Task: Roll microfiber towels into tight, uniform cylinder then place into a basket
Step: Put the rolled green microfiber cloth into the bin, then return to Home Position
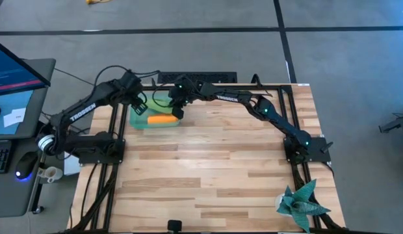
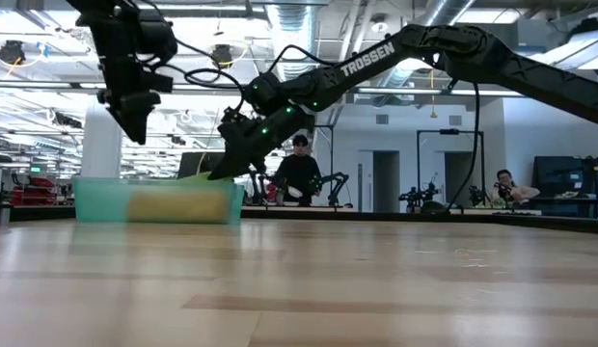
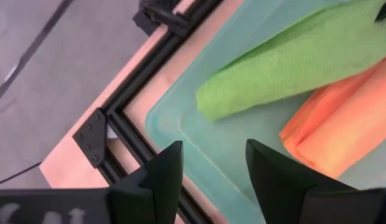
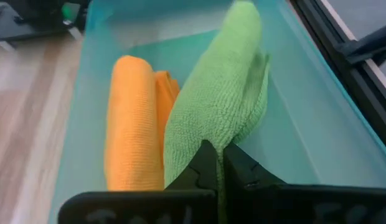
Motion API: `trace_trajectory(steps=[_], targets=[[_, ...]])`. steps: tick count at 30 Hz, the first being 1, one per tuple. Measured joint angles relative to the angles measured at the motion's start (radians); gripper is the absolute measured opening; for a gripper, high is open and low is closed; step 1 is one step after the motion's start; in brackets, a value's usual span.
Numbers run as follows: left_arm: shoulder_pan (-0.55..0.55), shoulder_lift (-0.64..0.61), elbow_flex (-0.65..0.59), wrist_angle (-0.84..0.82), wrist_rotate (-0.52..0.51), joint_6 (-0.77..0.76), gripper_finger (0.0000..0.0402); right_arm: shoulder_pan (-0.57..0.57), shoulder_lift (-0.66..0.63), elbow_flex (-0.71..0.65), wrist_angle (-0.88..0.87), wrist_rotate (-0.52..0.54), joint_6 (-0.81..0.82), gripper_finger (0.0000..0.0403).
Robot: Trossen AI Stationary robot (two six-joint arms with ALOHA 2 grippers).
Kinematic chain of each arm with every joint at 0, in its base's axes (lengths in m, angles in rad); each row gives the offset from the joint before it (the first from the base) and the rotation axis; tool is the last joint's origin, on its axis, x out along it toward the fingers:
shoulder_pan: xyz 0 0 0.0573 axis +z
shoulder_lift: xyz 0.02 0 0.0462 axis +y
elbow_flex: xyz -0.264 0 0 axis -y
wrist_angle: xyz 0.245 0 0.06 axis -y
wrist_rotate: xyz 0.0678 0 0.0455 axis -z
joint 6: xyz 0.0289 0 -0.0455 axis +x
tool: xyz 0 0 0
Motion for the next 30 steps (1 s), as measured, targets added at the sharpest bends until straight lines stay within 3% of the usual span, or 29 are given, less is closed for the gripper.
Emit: trace_trajectory(steps=[17, 30], targets=[[-0.001, -0.079, 0.001, -0.023, 0.004, 0.007, 0.0167, 0.027, 0.000, 0.000, -0.005, 0.140, -0.091, 0.0040], [-0.001, -0.079, 0.001, -0.023, 0.048, 0.008, 0.0167, 0.034, -0.007, 0.000, -0.018, 0.152, -0.047, 0.0197]])
